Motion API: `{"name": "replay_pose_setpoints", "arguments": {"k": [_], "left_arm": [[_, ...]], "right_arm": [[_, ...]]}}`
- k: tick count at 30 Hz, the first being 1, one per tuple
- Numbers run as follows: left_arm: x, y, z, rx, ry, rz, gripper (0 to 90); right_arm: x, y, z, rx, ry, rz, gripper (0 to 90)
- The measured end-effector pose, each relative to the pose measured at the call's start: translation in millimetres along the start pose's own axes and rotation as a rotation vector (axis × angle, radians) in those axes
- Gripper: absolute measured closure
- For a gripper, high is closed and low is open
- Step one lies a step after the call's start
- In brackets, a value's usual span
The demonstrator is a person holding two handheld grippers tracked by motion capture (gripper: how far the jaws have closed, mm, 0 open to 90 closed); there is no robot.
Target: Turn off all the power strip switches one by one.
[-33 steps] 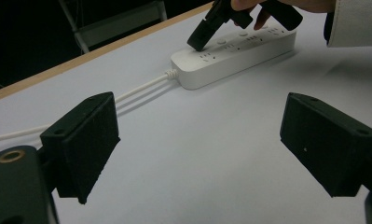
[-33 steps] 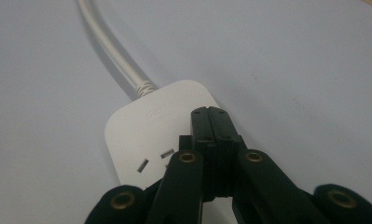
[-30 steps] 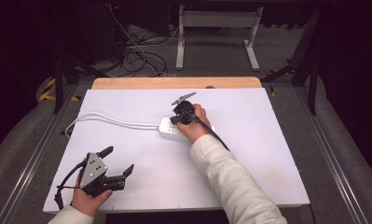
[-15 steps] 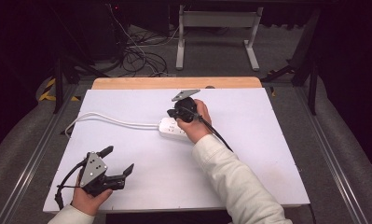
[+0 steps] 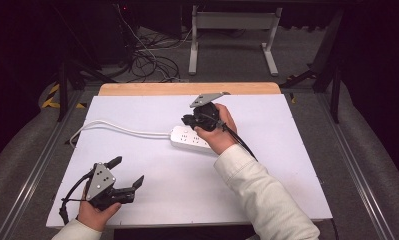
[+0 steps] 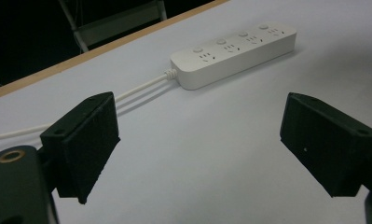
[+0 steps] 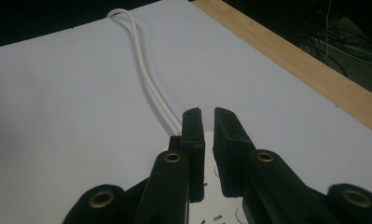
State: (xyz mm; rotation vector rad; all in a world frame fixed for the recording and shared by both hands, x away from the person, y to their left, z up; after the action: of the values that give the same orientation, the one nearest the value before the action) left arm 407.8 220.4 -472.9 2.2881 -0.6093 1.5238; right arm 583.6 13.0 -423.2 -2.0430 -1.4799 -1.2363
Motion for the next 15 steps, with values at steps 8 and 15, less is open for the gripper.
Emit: {"name": "replay_pose_setpoints", "arguments": {"k": [8, 15], "left_arm": [[0.6, -0.3, 0.6, -0.003, 0.002, 0.0, 12.1], [1.3, -0.8, -0.3, -0.01, 0.003, -0.015, 12.1]], "right_arm": [[1.1, -0.8, -12.1, 0.008, 0.002, 0.01, 69.9], [2.6, -0.9, -31.0, 0.029, 0.086, 0.003, 41.4]]}}
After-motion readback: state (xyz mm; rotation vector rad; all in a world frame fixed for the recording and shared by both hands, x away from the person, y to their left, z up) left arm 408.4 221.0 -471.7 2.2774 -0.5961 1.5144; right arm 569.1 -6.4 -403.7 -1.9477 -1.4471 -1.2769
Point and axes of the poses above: each handheld gripper's, and its own axes: z roughly forward along the jaws, x roughly out of its top, y roughly to its right, the point moved 7 cm from there along z, roughly forward along the jaws, and after that the axes turned 12 degrees about -z, right-handed, at the moved point
